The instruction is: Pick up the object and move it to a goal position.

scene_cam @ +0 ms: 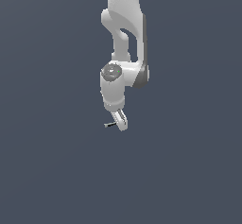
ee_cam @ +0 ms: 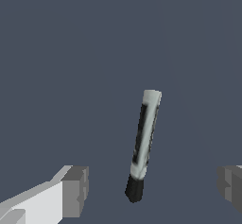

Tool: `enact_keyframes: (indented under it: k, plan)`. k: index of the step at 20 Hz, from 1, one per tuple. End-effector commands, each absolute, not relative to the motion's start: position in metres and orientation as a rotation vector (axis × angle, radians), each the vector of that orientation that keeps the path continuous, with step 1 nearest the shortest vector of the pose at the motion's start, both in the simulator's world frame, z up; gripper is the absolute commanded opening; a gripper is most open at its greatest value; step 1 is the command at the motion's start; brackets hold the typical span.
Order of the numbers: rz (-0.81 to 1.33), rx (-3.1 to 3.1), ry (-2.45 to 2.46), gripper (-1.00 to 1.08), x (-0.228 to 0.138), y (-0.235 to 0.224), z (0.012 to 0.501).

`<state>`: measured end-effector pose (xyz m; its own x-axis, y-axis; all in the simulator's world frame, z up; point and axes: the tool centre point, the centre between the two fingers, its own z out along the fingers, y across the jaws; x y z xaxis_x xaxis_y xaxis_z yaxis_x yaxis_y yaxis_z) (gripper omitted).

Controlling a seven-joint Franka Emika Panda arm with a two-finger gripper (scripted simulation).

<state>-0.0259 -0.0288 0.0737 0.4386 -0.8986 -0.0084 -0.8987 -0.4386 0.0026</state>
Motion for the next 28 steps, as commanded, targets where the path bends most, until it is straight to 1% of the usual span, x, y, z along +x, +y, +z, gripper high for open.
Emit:
enact_keyframes:
  k: [1,9,18,28]
  plan:
    - [0.009,-2.615,1.739,1.0,-0.027,-0.029,0.069]
    - [0.002,-2.519,1.876,1.0,-0.029,-0.03,0.061]
    - [0.001,-2.507,1.894,1.0,-0.03,-0.03,0.057]
    - [0.001,-2.502,1.9,1.0,-0.031,-0.03,0.017]
